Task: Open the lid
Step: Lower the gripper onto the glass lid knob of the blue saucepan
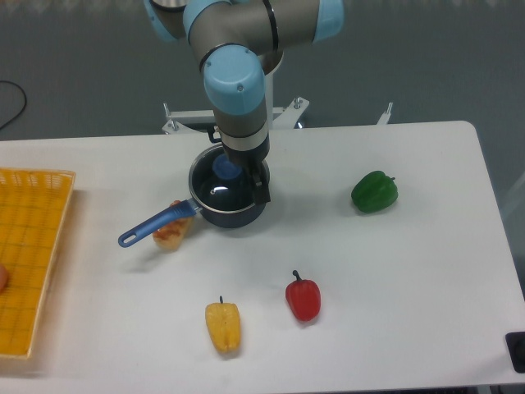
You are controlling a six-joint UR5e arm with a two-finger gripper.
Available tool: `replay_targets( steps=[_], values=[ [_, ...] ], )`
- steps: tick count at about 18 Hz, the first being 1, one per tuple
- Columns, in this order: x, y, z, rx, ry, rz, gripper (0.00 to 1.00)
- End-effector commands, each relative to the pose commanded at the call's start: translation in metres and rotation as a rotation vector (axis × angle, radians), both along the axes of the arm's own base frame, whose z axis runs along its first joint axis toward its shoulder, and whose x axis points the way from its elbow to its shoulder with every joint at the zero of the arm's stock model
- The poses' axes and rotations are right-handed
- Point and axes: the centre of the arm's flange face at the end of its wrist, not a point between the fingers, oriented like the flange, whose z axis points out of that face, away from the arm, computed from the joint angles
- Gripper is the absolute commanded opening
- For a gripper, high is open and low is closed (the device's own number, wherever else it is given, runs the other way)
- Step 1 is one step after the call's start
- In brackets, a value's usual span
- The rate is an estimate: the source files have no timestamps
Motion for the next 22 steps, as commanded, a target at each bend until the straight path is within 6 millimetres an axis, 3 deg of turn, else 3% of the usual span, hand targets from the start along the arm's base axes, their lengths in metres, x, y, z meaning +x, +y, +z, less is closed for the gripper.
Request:
replay_targets(
  steps=[6, 10, 19, 22],
  values=[
    [0.004, -0.001, -0.007, -0.012, -0.014, -0.006, 1.0],
    [0.017, -0.003, -0.023, -0.036, -0.036, -0.026, 1.0],
    [0.051, 0.005, -0.026, -0.049, -0.025, -0.05, 1.0],
    [0.062, 0.0, -0.044, -0.105, -0.002, -0.073, 1.0]
  ],
)
